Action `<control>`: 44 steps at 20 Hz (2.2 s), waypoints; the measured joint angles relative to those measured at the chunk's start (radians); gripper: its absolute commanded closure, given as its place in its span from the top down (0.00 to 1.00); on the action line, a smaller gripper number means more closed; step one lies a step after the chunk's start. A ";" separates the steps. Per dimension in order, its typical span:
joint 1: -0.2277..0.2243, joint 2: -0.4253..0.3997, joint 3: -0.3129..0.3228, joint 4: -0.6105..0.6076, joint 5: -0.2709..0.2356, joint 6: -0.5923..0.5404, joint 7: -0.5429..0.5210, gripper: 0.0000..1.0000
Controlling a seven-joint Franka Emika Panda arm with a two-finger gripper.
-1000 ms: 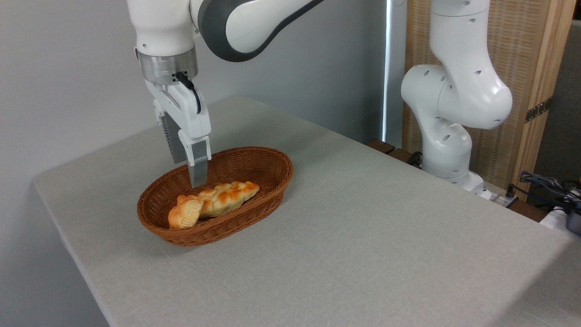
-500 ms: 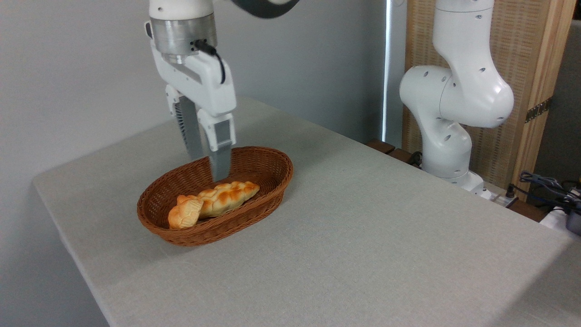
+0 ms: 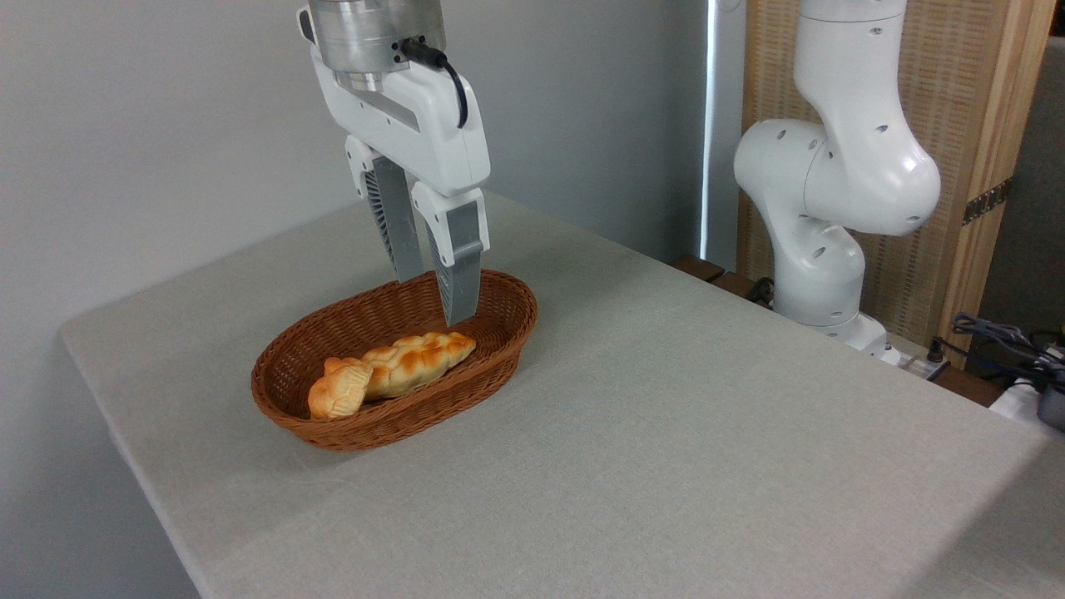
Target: Put bread into the basket
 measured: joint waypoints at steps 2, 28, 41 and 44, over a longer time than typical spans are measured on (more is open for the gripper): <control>-0.007 0.001 0.003 0.011 0.000 -0.013 0.000 1.00; -0.044 0.013 0.043 0.014 0.000 0.067 -0.112 1.00; -0.044 0.016 0.043 0.014 0.000 0.044 -0.125 1.00; -0.044 0.016 0.043 0.014 0.000 0.044 -0.114 1.00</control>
